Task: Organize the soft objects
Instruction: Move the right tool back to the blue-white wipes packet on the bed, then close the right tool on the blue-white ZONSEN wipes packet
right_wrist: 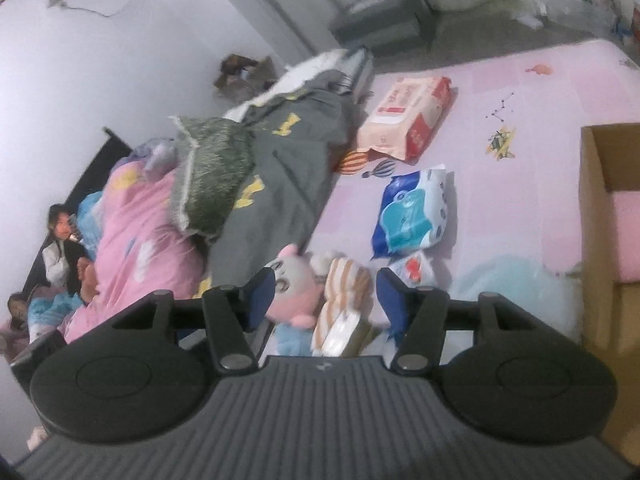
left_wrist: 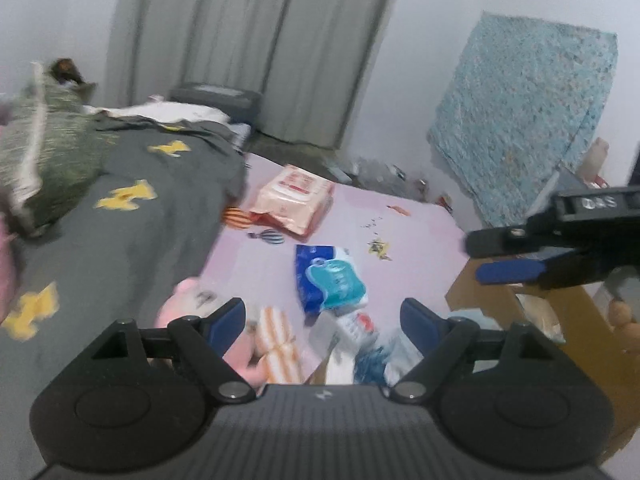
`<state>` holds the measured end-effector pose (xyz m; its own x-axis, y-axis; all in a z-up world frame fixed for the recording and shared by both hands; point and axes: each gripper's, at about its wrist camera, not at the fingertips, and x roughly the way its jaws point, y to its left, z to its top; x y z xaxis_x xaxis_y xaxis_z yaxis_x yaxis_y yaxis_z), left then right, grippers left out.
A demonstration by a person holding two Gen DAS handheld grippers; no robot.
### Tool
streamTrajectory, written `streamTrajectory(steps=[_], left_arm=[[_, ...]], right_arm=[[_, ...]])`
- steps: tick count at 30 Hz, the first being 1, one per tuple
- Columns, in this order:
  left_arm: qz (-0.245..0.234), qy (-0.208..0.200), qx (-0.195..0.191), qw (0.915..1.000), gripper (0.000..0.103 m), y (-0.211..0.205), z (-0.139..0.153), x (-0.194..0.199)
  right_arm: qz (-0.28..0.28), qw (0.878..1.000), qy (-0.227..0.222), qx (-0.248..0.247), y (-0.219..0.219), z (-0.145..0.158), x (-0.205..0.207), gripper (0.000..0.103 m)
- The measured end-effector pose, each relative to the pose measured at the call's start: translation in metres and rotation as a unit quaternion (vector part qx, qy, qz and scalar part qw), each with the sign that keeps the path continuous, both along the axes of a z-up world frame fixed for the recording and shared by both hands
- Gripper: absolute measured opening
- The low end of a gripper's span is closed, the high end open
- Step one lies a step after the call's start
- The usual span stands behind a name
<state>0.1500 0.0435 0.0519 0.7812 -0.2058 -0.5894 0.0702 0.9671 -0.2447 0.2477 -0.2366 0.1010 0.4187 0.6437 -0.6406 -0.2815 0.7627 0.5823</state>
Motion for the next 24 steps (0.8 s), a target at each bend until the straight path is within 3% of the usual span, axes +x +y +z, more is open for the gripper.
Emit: streamTrajectory(steps=[6, 10, 15, 21, 24], left_arm=[[-0.052, 0.095, -0.008, 0.9941, 0.090, -0.014, -0.018, 0.098], [-0.048, 0.154, -0.012, 0.9868, 0.089, -0.021, -0.046, 0.152], [-0.032, 0.211, -0.042, 0.9761, 0.084, -0.017, -0.078, 0.200], [0.010, 0.223, -0.091, 0.9706, 0.079, -0.004, -0.099, 0.230], [0.013, 0.241, -0.090, 0.9662, 0.072, -0.003, -0.109, 0.242]], right_arm=[[-0.030, 0.993, 0.114, 0.001, 0.016, -0.046, 0.097, 0.066], [-0.062, 0.982, 0.181, 0.006, 0.017, -0.090, 0.149, 0.065], [-0.074, 0.978, 0.196, -0.009, 0.022, -0.130, 0.195, 0.061], [-0.078, 0.976, 0.204, -0.002, 0.024, -0.160, 0.217, 0.051], [-0.073, 0.975, 0.211, 0.001, 0.026, -0.169, 0.222, 0.048]])
